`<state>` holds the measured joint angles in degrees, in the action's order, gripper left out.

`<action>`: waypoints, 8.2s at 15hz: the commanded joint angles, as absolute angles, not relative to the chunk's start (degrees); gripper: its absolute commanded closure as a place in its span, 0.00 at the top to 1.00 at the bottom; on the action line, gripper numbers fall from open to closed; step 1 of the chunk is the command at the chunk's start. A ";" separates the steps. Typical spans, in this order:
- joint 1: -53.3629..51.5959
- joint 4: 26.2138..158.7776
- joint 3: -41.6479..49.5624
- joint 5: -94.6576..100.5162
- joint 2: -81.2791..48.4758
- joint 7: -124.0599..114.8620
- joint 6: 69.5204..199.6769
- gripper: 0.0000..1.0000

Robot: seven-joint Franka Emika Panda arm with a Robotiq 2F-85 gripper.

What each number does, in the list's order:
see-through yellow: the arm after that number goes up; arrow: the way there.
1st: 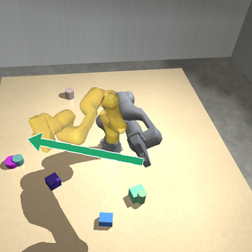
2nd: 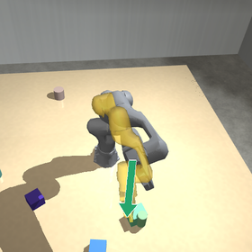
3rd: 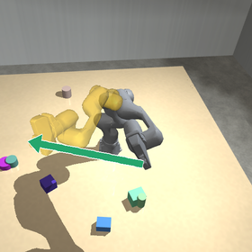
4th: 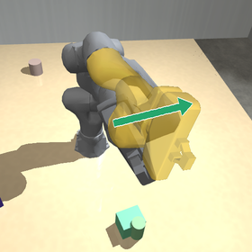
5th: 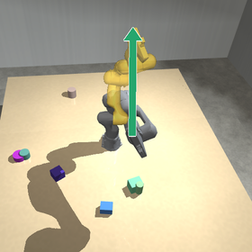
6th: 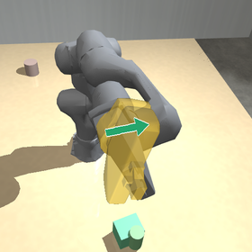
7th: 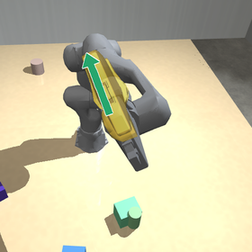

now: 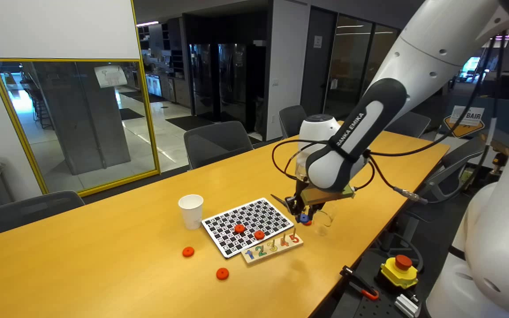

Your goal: Put the blue object in the colourless cup then put the orange objects in the white cup

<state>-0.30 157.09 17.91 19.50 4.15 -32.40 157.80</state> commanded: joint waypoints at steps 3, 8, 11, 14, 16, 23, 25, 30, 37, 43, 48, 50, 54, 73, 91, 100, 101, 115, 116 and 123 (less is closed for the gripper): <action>12.16 157.17 9.45 28.30 13.13 -42.46 148.44 0.20; 15.88 156.75 4.37 29.53 13.23 -46.78 145.81 0.20; 17.74 155.62 2.27 34.50 10.82 -54.64 145.05 0.20; 17.73 154.57 2.86 38.09 8.34 -59.76 144.86 0.20; 17.25 153.54 3.77 39.11 6.43 -61.41 144.90 0.20; 16.34 149.62 7.77 39.75 1.99 -62.92 145.69 0.20; 16.29 148.56 8.85 39.60 1.24 -62.64 145.78 0.20; 15.93 146.75 10.92 37.48 -1.42 -60.37 147.30 0.20; 14.93 146.34 12.07 33.87 -2.43 -56.17 149.28 0.89; 14.19 145.04 11.76 27.90 -0.23 -45.23 150.14 1.00; 13.85 140.48 11.45 18.73 -2.50 -26.58 150.60 1.00; 13.20 138.96 10.86 14.43 -4.01 -17.85 150.53 1.00; 12.97 134.88 9.96 6.40 -8.81 -0.29 149.10 1.00; 16.03 122.55 9.07 5.05 -27.32 21.33 141.03 1.00; 18.03 120.40 8.34 4.51 -31.98 21.56 140.84 1.00; 18.60 120.17 8.09 4.09 -32.16 21.72 140.17 0.72; 18.61 120.14 8.08 4.08 -32.14 21.74 139.99 0.66; 16.04 119.68 8.70 5.12 -27.34 18.02 136.70 0.23; 15.57 119.74 8.70 5.26 -26.37 17.48 136.78 0.23; 9.84 117.73 6.86 5.39 -21.68 11.77 138.65 0.23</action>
<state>12.51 118.90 7.66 4.29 -23.54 15.66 138.61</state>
